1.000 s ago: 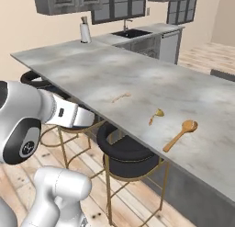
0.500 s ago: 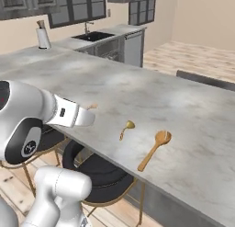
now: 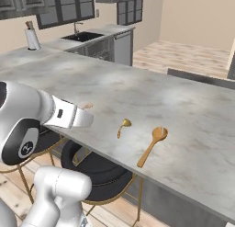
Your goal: Pick up the metallic utensils from the counter and place them in the open drawer. Make sure not to pick up any wooden utensils.
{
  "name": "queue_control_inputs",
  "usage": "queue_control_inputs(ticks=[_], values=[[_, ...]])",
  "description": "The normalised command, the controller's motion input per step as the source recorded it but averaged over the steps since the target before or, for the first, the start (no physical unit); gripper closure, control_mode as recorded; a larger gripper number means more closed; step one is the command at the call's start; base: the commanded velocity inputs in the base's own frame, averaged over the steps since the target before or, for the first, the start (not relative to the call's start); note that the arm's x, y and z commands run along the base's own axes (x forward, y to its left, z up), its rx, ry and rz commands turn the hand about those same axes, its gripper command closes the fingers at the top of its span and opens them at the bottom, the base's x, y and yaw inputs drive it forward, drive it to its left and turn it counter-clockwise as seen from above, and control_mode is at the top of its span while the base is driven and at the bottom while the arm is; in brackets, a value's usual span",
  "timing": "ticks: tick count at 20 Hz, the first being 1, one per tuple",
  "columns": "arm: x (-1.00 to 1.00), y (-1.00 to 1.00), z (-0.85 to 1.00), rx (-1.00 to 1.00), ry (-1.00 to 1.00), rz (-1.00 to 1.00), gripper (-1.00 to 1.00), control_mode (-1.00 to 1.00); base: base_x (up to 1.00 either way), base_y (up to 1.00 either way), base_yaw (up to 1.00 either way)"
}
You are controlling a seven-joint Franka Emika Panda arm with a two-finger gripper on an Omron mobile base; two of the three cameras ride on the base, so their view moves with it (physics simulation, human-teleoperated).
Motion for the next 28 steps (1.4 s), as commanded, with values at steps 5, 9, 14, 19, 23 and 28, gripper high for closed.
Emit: queue_control_inputs(ticks=[5,9,14,19,23,28], values=[[0.22,0.48,-0.40,0.17,0.01,-0.03,-1.00,-1.00,0.00,0.00,0.00],[0.21,0.21,-0.54,0.07,0.11,0.00,-1.00,-1.00,0.00,0.00,0.00],[0.27,0.04,-0.39,-0.03,0.14,-0.01,-1.00,-1.00,0.00,0.00,0.00],[0.53,-0.03,-0.23,-0.02,0.16,-0.05,-1.00,-1.00,0.00,0.00,0.00],[0.56,-0.23,-0.23,0.00,0.15,0.00,-1.00,-1.00,0.00,0.00,0.00],[0.52,-0.33,-0.40,0.00,0.07,0.00,-1.00,-1.00,0.00,0.00,0.00]])
